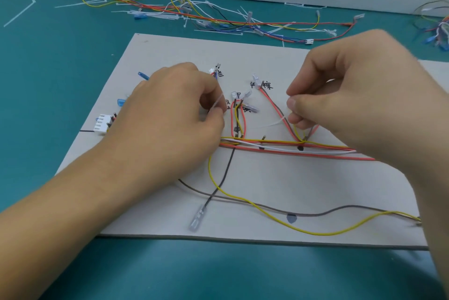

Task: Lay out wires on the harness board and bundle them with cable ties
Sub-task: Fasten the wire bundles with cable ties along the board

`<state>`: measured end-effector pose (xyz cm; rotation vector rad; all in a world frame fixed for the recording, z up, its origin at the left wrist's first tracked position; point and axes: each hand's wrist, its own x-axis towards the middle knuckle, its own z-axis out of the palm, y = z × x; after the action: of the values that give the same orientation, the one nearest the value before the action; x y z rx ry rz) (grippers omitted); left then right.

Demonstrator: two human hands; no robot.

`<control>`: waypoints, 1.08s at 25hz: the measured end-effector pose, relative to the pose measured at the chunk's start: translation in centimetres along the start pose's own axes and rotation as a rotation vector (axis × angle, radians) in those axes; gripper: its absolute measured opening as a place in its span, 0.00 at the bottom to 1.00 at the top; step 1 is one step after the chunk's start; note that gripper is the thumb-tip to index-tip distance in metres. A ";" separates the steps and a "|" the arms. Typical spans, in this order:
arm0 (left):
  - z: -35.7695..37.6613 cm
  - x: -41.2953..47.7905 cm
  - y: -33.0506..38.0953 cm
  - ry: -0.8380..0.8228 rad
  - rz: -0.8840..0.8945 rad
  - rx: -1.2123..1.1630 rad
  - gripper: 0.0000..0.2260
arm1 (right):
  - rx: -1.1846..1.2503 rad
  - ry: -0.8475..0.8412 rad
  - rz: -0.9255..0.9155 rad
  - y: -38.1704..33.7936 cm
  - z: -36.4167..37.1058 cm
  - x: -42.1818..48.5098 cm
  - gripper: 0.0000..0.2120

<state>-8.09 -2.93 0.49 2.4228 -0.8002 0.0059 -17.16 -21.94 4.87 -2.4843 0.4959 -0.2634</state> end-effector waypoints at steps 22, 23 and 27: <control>-0.4 0.9 0.6 -0.099 0.051 0.088 0.03 | -0.071 -0.087 0.030 -0.8 1.3 -0.6 0.10; -0.4 0.9 0.7 -0.098 0.082 0.121 0.03 | -0.062 -0.083 0.025 -0.8 1.5 -0.6 0.09; -0.4 1.0 1.1 -0.148 0.125 0.259 0.05 | -0.029 -0.054 -0.001 -0.3 1.7 0.0 0.08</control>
<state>-7.84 -3.96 1.55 2.6338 -1.0756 -0.0230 -16.62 -20.83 3.64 -2.5127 0.4796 -0.1905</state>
